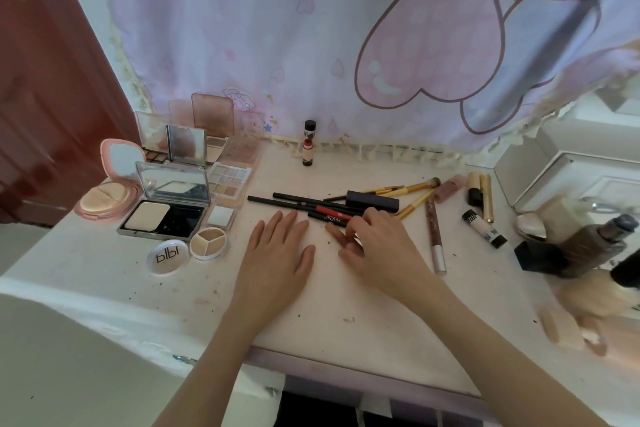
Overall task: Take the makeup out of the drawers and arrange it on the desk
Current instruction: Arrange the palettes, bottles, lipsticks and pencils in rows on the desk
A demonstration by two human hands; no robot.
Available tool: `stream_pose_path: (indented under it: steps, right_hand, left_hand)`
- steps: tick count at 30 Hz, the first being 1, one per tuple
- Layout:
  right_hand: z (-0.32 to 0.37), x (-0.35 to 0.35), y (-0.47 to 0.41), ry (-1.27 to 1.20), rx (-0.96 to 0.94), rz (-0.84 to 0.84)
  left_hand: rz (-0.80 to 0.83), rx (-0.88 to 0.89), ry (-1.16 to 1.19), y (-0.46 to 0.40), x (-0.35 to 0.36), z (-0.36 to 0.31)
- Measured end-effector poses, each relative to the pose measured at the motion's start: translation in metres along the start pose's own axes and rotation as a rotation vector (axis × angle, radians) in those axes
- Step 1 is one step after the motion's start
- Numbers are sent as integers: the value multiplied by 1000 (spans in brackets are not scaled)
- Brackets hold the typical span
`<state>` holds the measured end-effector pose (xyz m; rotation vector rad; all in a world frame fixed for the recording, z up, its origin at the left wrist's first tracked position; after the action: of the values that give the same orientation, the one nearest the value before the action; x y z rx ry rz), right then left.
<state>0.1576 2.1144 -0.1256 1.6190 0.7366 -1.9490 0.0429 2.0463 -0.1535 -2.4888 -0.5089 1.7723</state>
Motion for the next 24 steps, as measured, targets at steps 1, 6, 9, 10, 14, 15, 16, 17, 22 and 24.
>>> stream_pose_path:
  steps: [1,6,9,10,14,15,16,17,22,24]
  right_hand:
    - [2,2,0,28,-4,1]
    - [7,4,-4,98,-22,-20]
    - [10,2,-2,-48,-57,-27]
    - [10,0,0,-141,-62,-17]
    - [11,-2,8,-309,-94,89]
    - [12,-2,10,-305,-107,99]
    - [13,-3,12,-300,-118,107]
    - [13,-4,13,-302,-125,115]
    - [24,-9,24,-176,-196,158]
    - [30,-11,28,-98,-221,140]
  left_hand:
    - [-2,2,11,1,-1,-1]
    - [-66,69,154,4,-14,-8]
    - [-78,214,235,9,-23,-23]
    - [-92,247,258,11,-26,-26]
    - [-172,249,414,15,-40,-25]
    - [-171,261,415,16,-40,-27]
    - [-163,271,402,16,-40,-29]
    - [-153,275,390,16,-38,-31]
    - [-88,233,421,15,-35,-31]
    - [-82,257,379,16,-35,-34]
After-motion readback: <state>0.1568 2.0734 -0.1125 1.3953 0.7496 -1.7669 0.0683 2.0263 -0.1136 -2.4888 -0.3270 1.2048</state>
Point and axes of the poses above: each hand's wrist, its own y-axis away from the middle knuckle, its own x-axis out of the palm, z = x × y, the point moved 9 cm from there along -y, towards the middle knuckle, and after that the axes turned 4 degrees about y, right-handed, at the moved point
